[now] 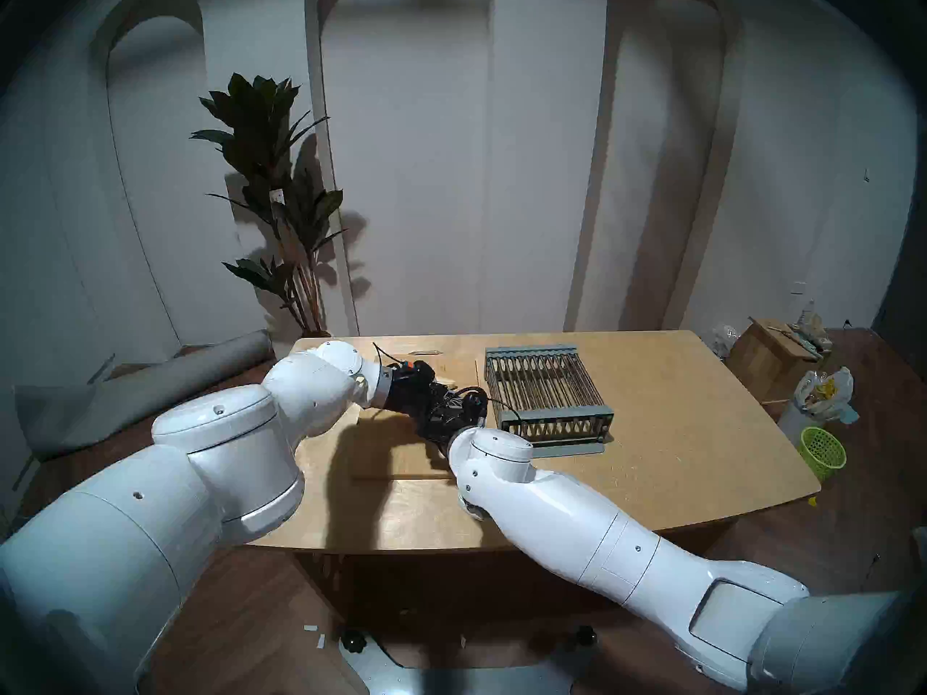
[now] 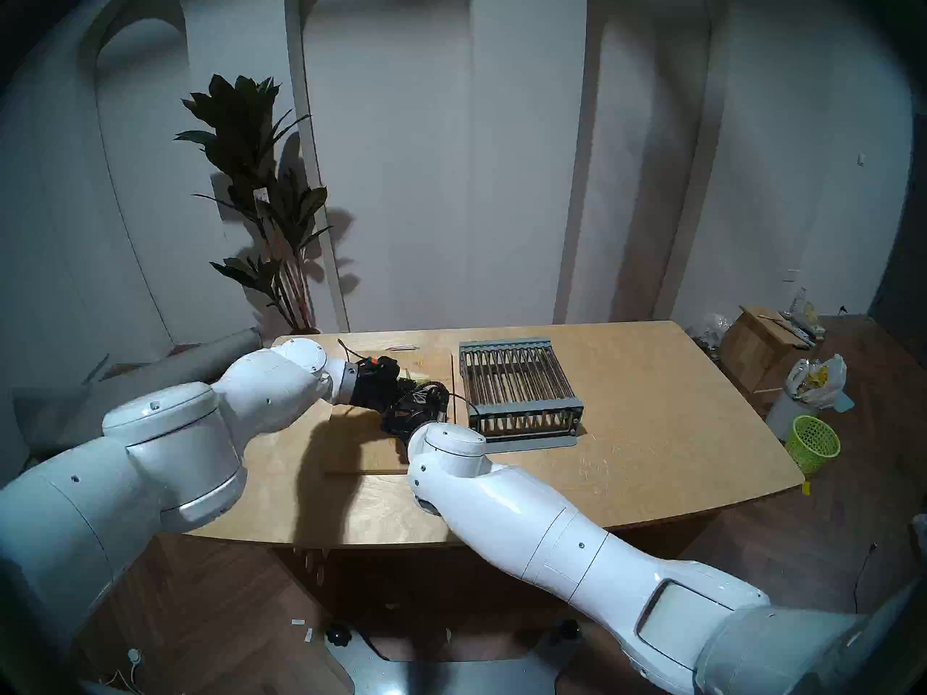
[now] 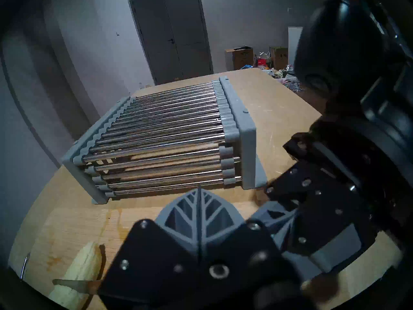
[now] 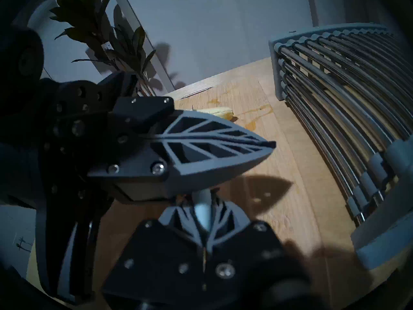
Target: Cut the banana into four pieces on the cutting board
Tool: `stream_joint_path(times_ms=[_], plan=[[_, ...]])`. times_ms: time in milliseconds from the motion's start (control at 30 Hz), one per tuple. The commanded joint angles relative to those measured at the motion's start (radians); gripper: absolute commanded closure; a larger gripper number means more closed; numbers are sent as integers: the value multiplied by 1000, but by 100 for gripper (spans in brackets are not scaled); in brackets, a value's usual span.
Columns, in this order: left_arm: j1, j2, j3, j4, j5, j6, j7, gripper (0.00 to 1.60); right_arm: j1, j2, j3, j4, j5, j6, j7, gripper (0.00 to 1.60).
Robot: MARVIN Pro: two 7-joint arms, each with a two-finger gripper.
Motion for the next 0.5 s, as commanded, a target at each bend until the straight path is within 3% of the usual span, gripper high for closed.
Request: stream_joint_path(times_ms=[0, 467], plan=[[-7, 8, 8, 13, 9, 13, 7, 160, 65, 6, 50, -8, -2, -11, 1, 160], [-1, 9, 18, 17, 11, 25, 40, 160, 84, 5, 69, 25, 20, -1, 20, 160]])
